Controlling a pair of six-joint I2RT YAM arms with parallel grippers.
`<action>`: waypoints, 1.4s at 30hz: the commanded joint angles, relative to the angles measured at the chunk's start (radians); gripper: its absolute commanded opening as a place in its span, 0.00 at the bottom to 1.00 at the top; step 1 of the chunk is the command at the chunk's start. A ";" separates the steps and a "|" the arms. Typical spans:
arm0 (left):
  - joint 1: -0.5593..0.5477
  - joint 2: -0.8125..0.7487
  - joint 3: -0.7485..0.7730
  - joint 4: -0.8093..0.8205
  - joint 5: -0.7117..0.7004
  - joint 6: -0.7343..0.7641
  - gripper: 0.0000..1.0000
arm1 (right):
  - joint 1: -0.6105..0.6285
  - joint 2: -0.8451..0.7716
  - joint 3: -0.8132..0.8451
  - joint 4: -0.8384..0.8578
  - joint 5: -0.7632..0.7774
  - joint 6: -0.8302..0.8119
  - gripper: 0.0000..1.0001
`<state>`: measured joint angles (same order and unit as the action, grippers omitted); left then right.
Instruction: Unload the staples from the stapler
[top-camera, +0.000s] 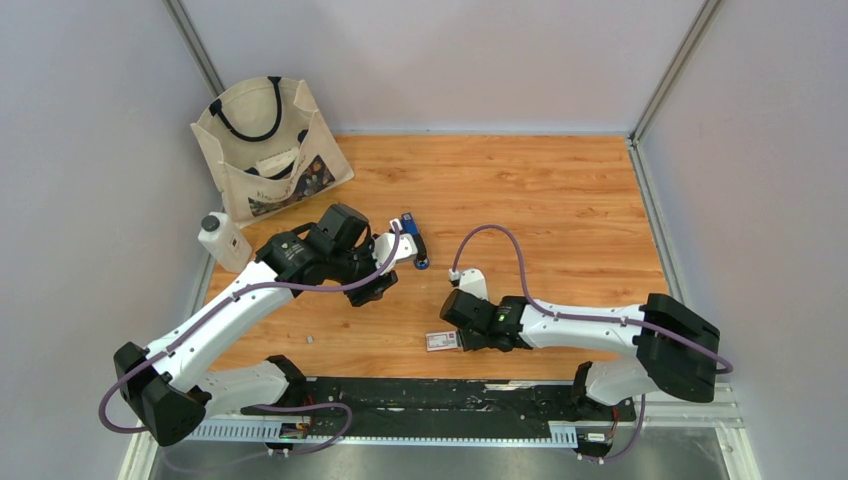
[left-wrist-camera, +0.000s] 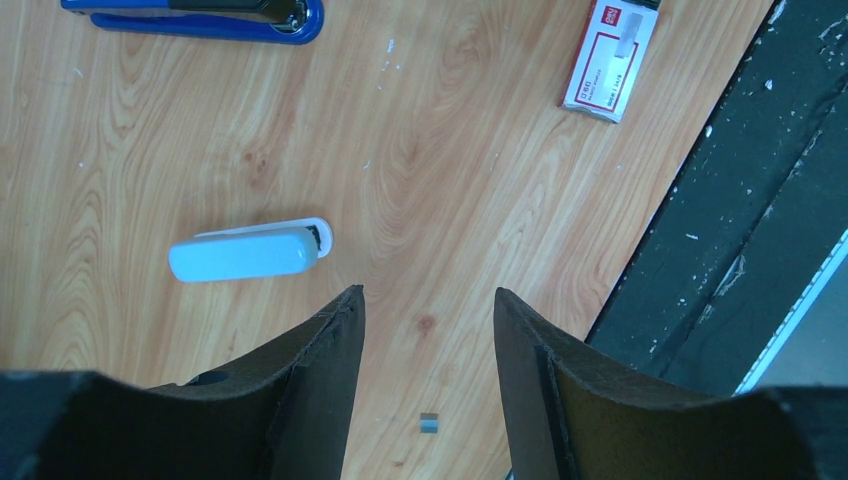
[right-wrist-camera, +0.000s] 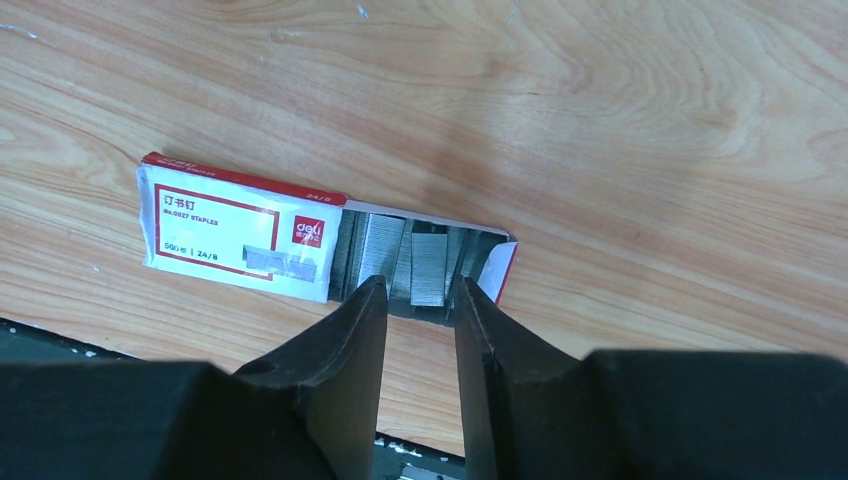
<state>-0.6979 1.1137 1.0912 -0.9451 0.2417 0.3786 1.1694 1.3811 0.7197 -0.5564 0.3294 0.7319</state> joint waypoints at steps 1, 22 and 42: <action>0.006 -0.018 -0.001 0.017 0.007 -0.023 0.59 | 0.006 -0.077 0.021 0.016 0.028 -0.008 0.32; -0.070 0.198 -0.145 0.298 0.015 -0.009 0.49 | -0.187 -0.371 -0.209 0.050 -0.127 0.066 0.21; -0.233 0.397 -0.200 0.468 -0.015 -0.018 0.51 | -0.425 -0.373 -0.356 0.306 -0.483 0.050 0.25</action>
<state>-0.9169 1.4914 0.8948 -0.5301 0.2188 0.3641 0.7490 0.9955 0.3759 -0.3294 -0.1104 0.7784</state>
